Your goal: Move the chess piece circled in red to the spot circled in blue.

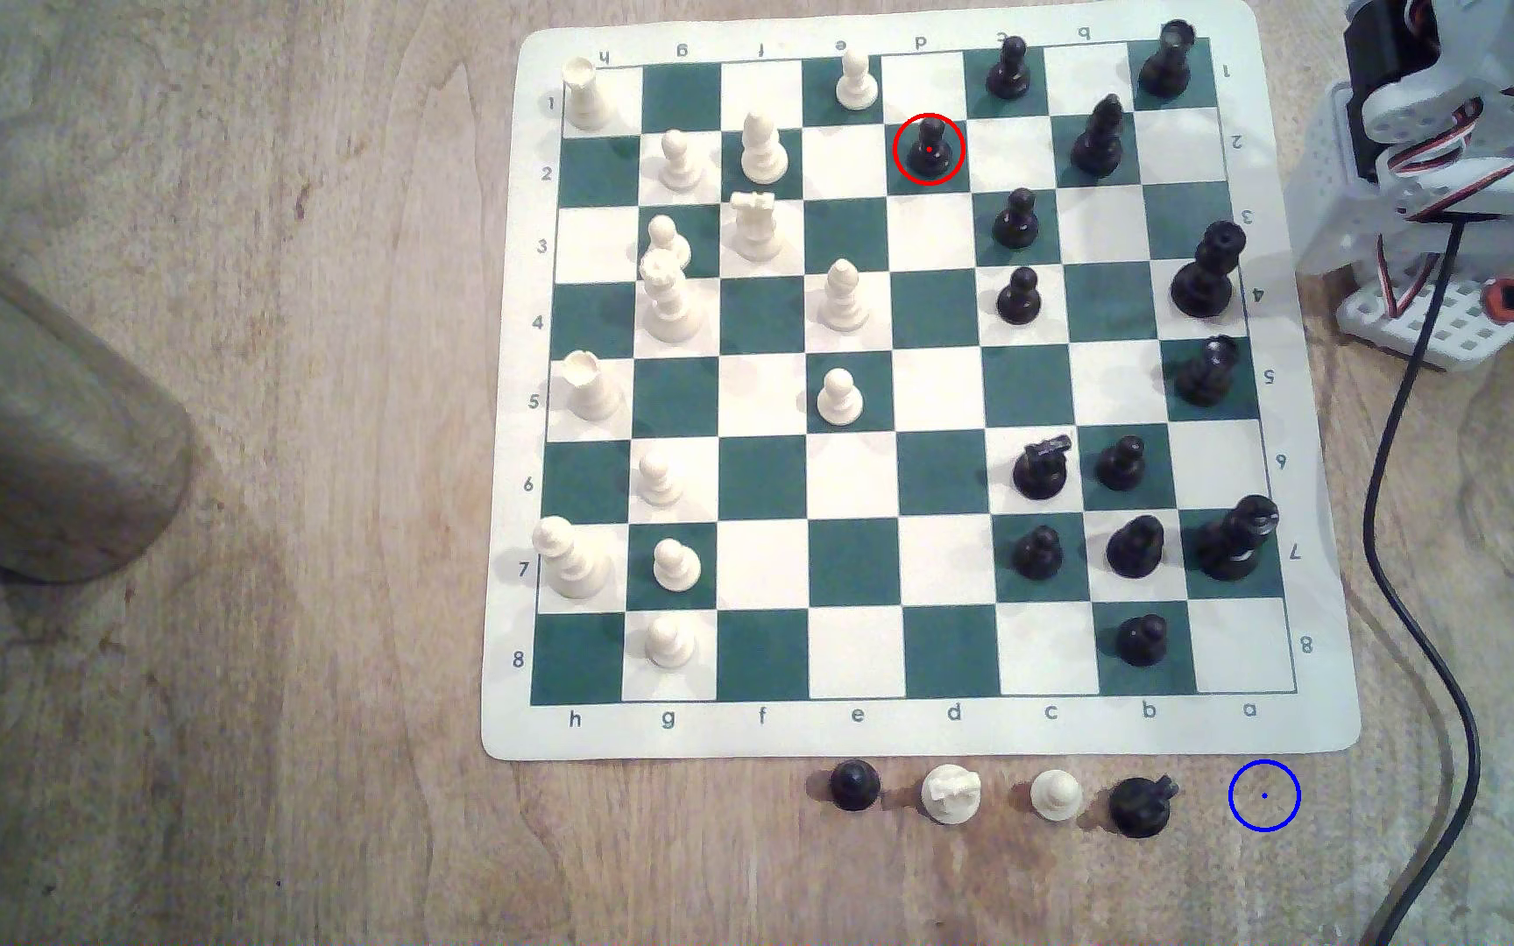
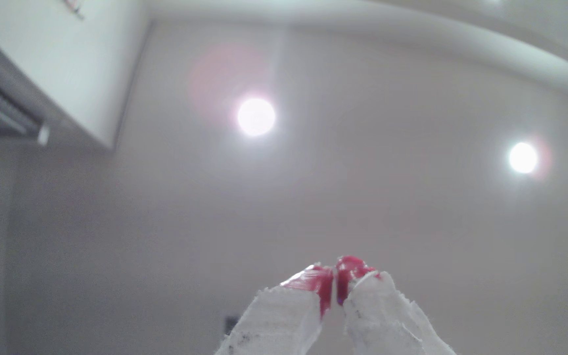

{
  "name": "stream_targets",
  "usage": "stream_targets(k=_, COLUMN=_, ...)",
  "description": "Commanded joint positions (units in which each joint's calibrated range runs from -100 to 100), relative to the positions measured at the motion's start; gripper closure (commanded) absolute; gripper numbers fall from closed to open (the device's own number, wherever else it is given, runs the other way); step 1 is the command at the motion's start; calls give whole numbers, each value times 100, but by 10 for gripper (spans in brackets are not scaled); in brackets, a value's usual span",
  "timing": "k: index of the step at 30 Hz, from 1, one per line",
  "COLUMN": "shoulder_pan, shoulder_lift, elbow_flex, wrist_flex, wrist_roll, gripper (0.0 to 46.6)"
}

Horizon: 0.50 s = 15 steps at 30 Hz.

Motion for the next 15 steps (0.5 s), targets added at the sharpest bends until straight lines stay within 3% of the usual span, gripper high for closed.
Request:
stream_targets(k=1, shoulder_pan=10, shoulder_lift=-11, elbow_flex=126, wrist_flex=552, wrist_roll=15, gripper=464)
stream_targets(k=9, shoulder_pan=-68, shoulder_lift=-11, elbow_flex=-1116, wrist_flex=4598, wrist_roll=-10, gripper=464)
stream_targets(k=15, shoulder_pan=307, shoulder_lift=-11, elbow_flex=-2766, wrist_flex=8988, wrist_roll=-24, gripper=464)
